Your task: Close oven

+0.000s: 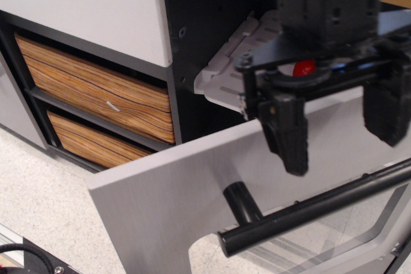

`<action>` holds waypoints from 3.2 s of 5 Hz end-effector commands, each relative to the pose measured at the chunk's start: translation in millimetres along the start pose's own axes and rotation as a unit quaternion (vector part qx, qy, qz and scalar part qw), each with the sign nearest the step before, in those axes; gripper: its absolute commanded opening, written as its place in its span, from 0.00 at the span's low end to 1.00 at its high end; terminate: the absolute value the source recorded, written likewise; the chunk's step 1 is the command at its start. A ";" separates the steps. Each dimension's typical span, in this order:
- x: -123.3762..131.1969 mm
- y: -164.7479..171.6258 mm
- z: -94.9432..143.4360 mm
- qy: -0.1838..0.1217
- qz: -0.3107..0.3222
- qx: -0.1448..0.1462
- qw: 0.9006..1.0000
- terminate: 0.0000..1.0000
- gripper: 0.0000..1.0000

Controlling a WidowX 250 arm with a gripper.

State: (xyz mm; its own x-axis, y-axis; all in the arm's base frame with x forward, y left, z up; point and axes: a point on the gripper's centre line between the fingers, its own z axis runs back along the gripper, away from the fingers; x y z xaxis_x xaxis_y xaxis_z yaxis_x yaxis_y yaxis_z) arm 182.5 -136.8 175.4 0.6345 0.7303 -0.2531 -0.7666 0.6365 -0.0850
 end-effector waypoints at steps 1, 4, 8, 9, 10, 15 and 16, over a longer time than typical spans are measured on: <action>35.7 -3.9 20.2 -0.078 0.029 -0.033 0.996 0.00 1.00; 17.9 18.3 11.6 -0.095 -0.129 -0.023 0.987 0.00 1.00; 57.7 -8.2 -88.9 -0.142 -0.169 0.052 0.974 0.00 1.00; 80.7 -18.6 -87.0 -0.146 -0.138 0.045 0.979 0.00 1.00; 94.9 -24.0 -82.5 -0.148 -0.120 0.042 0.981 0.00 1.00; 91.2 -16.2 -67.7 -0.136 -0.125 0.037 0.982 0.00 1.00; 91.2 -16.2 -67.7 -0.136 -0.125 0.037 0.982 1.00 1.00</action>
